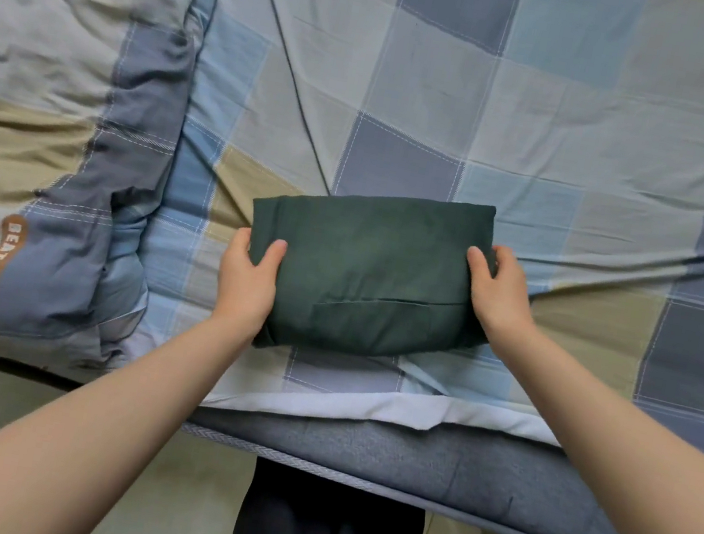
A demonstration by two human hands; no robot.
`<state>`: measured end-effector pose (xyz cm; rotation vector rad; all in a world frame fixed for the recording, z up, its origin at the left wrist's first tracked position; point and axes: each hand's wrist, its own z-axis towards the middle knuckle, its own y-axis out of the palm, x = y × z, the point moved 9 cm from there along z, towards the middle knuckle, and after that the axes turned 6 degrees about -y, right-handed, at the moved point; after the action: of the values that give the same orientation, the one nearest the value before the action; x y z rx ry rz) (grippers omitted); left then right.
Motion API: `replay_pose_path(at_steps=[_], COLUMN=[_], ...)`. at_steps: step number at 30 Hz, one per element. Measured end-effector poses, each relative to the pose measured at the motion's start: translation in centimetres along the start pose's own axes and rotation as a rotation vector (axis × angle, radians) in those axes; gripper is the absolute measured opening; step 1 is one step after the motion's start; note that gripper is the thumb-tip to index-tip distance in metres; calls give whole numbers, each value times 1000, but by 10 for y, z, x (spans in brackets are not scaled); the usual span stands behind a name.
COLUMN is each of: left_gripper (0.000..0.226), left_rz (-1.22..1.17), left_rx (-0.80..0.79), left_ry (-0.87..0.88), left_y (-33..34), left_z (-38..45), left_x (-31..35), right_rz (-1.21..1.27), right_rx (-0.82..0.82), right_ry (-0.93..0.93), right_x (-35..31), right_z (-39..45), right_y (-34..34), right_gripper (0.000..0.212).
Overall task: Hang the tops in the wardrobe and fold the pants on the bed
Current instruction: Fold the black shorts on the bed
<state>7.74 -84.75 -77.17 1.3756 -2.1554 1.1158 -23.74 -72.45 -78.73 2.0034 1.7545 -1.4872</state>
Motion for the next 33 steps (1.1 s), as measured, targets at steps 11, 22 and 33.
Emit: replay_pose_path(at_steps=[11, 22, 33], left_gripper=[30, 73, 59], left_rz=[195, -63, -47], left_rx=[117, -4, 55], left_ry=[-107, -39, 64], left_y=[-18, 15, -21], left_z=[-4, -40, -93], left_x=[-35, -36, -2], right_rz=[-144, -530, -420], right_rx=[154, -150, -284], right_ry=[62, -212, -241], right_x=[13, 8, -13], right_z=[-11, -51, -82], right_y=[-17, 36, -5], right_gripper=[46, 60, 56])
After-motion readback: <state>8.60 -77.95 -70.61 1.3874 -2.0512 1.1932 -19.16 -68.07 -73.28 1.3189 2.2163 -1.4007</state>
